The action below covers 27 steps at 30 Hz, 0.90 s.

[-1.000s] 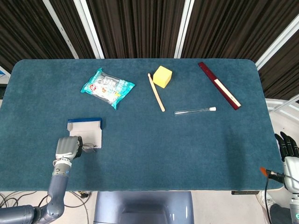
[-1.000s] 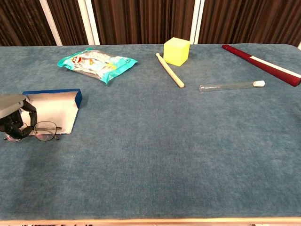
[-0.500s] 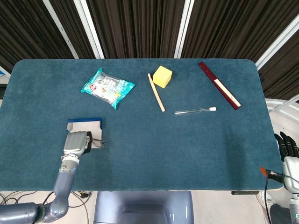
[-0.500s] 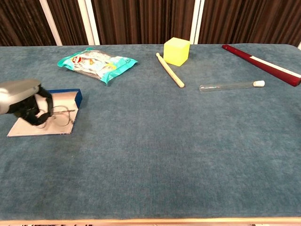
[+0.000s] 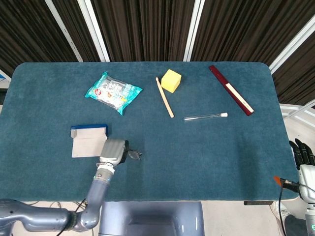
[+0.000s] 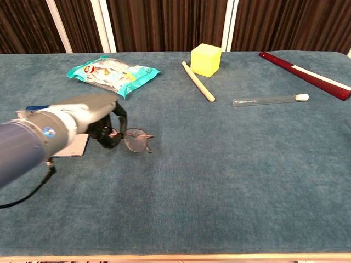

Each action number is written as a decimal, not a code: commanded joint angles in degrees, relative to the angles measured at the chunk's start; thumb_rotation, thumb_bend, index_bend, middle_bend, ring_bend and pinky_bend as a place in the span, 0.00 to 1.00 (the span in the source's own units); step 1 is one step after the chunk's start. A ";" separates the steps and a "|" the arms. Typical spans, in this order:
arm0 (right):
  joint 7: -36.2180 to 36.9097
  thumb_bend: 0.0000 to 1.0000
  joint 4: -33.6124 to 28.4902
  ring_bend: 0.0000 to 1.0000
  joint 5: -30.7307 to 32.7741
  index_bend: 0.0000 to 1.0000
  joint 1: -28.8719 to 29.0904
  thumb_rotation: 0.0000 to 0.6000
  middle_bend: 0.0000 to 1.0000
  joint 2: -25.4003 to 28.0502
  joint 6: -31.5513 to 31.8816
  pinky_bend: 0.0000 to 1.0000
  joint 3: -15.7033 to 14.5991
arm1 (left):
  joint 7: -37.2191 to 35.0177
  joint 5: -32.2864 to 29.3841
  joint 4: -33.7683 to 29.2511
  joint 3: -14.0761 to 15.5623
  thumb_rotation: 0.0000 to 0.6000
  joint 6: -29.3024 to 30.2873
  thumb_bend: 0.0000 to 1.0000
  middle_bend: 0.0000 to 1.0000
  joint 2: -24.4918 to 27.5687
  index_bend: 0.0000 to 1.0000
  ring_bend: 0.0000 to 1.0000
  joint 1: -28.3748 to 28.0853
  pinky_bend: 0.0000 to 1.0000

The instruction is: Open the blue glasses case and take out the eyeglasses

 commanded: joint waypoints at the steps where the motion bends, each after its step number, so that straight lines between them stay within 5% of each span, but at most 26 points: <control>1: 0.19 0.20 0.00 0.00 -0.01 0.00 0.01 1.00 0.00 0.06 -0.02 0.19 0.02 | 1.07 -0.87 2.59 -1.03 1.00 0.85 0.36 1.00 -3.43 0.44 1.00 -1.85 1.00; 10: 0.59 0.20 0.01 0.00 -0.13 0.00 -0.04 1.00 0.00 0.11 0.03 0.19 -0.05 | 0.32 0.44 0.48 0.07 1.00 2.28 0.24 1.00 -2.38 0.30 0.98 -0.97 1.00; 15: 0.58 0.20 0.30 0.00 -0.27 0.00 -0.14 1.00 0.00 0.08 0.18 0.19 -0.14 | -7.59 9.13 -8.17 4.12 1.00 4.32 0.24 0.94 6.47 0.23 0.87 4.61 0.96; 22: -0.22 0.20 0.60 0.00 -0.86 0.00 -0.09 1.00 0.00 -0.23 0.39 0.19 -0.36 | -21.15 25.06 -13.88 14.98 1.00 6.90 0.16 0.25 24.53 0.05 0.30 14.43 0.49; 27: -1.23 0.20 0.77 0.00 -1.45 0.00 -0.13 1.00 0.00 -0.56 0.78 0.19 -0.56 | -27.72 36.52 -10.47 21.90 1.00 11.26 0.12 0.01 33.42 0.00 0.03 20.02 0.20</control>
